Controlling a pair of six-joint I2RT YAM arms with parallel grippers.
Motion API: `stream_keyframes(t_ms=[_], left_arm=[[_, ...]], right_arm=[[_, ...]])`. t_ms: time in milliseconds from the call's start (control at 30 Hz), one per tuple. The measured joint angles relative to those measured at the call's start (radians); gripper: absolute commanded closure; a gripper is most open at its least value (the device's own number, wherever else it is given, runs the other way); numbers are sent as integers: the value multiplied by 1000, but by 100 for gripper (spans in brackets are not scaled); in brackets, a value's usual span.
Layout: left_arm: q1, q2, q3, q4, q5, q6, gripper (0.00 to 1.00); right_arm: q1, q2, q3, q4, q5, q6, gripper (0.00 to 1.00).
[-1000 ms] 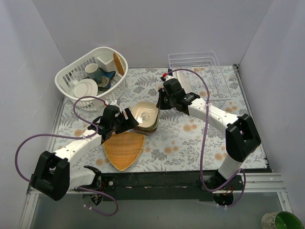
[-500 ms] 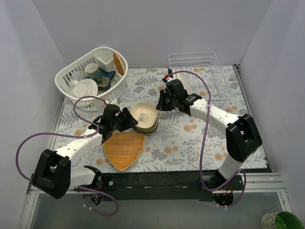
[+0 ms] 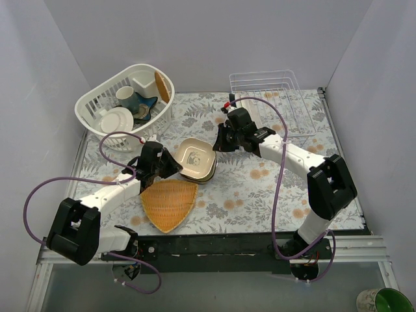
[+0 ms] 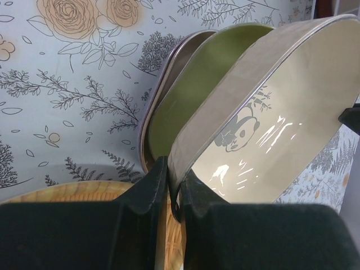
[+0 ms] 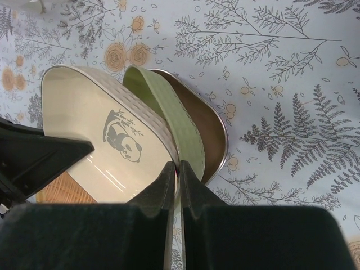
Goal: Load the plates into the dish rack
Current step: Pick up the plate at the center of the board.
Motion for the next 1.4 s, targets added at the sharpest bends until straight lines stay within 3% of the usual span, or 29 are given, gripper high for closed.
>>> stream_keyframes(t_ms=[200, 300, 833, 867, 1000, 1033, 1100, 1133, 1200, 1233, 1333, 1367, 1400], left_arm=[[-3, 0, 0, -5, 11, 2, 100], [-8, 0, 0, -2, 26, 4, 100], [-8, -30, 0, 13, 55, -4, 100], [-8, -35, 0, 16, 55, -5, 100], [-8, -43, 5, 21, 59, -6, 100], [-8, -44, 11, 23, 63, -8, 99], [-8, -44, 24, 23, 66, -7, 92], [-8, -44, 25, 23, 69, -7, 80], [-9, -45, 29, 31, 76, -11, 67], [-9, -47, 31, 45, 85, -15, 42], [-11, -59, 39, 71, 94, -19, 26], [-11, -64, 39, 76, 95, -22, 17], [-11, -69, 39, 76, 96, -26, 15]], right_arm=[[0, 8, -8, 11, -11, 0, 67], [2, 9, -9, 14, -12, -6, 64], [1, 8, -13, 21, -47, -21, 67], [1, 8, -14, 21, -55, -22, 69], [-1, -6, -21, 20, -61, -52, 99], [-4, -11, -29, 17, -57, -68, 99], [-10, -23, -46, 15, -58, -75, 99], [-13, -30, -49, 13, -60, -77, 99], [-13, -48, -51, 6, -51, -90, 99], [-14, -56, -52, -5, -51, -88, 99], [-14, -87, -52, -18, -60, -77, 99], [-14, -100, -47, -30, -59, -76, 99], [-15, -111, -37, -46, -59, -76, 99]])
